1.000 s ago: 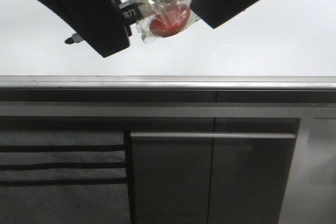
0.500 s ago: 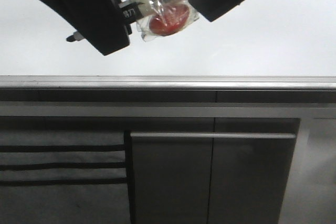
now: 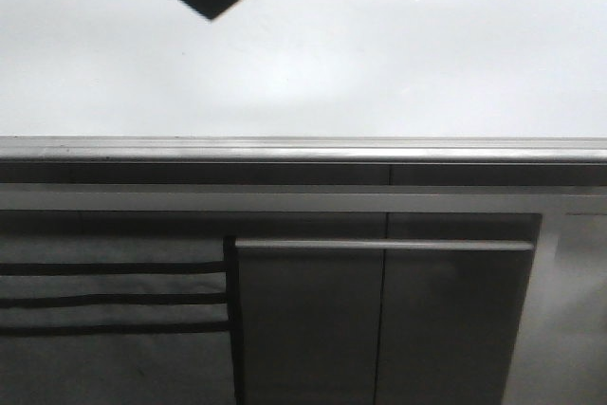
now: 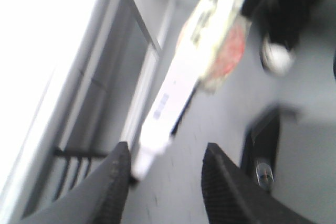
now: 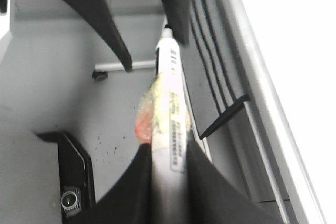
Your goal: Write number 0 on whiteboard
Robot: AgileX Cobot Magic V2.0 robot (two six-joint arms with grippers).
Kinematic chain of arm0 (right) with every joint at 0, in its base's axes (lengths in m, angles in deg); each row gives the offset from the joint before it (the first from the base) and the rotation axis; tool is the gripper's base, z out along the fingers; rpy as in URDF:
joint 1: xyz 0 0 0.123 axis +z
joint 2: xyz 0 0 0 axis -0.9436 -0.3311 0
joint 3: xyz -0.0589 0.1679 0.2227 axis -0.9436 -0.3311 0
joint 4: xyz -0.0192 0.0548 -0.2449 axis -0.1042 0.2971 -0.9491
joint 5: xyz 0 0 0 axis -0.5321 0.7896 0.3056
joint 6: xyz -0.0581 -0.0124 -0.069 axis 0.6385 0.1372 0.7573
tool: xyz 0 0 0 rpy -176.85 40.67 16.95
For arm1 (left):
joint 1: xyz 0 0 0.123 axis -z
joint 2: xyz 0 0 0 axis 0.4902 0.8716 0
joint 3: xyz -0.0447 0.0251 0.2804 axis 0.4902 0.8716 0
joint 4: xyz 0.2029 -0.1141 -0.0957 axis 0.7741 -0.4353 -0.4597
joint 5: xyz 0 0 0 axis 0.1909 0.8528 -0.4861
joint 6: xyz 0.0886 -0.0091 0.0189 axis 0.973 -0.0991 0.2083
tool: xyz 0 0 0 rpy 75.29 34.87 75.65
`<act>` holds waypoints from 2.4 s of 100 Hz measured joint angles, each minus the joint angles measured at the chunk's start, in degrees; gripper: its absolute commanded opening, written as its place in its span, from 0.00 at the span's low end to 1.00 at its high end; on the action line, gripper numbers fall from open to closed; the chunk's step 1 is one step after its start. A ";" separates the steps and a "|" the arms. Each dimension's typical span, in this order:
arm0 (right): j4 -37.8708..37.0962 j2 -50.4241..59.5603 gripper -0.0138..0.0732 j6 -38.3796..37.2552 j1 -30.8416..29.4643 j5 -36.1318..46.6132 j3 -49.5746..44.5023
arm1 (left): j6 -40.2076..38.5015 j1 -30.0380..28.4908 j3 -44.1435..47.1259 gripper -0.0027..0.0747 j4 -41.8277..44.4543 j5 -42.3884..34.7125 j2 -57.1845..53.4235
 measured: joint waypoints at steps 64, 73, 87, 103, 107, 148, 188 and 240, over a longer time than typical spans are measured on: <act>6.79 18.07 0.14 -22.97 -16.53 8.12 -17.03 | -19.56 -27.62 27.05 0.41 -0.99 -18.42 -39.15; 7.63 15.15 0.14 -23.30 -16.53 9.93 -16.48 | -19.69 -31.27 27.74 0.41 -2.23 -18.42 -39.26; 7.75 6.53 0.14 -23.99 -16.53 9.69 -12.57 | -19.69 -34.38 27.95 0.41 -3.61 -18.42 -39.26; 3.53 -2.03 0.14 -27.99 -12.97 11.11 -6.20 | -19.82 -34.99 27.95 0.41 -3.92 -18.42 -39.26; 0.59 -3.11 0.14 -30.23 -11.03 12.85 -5.24 | -19.82 -34.99 27.95 0.41 -3.92 -18.42 -39.26; -13.72 -16.64 0.14 -45.77 -5.22 13.97 5.53 | -19.95 -34.99 27.95 0.41 -4.03 -18.42 -39.26; -14.06 -30.64 0.14 -45.57 -5.26 2.07 15.68 | -19.99 -34.99 27.95 0.41 -3.93 -18.64 -39.26; -15.93 -24.83 0.14 -40.08 -0.37 0.88 17.78 | -18.81 -34.99 27.95 0.41 -3.83 -17.88 -39.26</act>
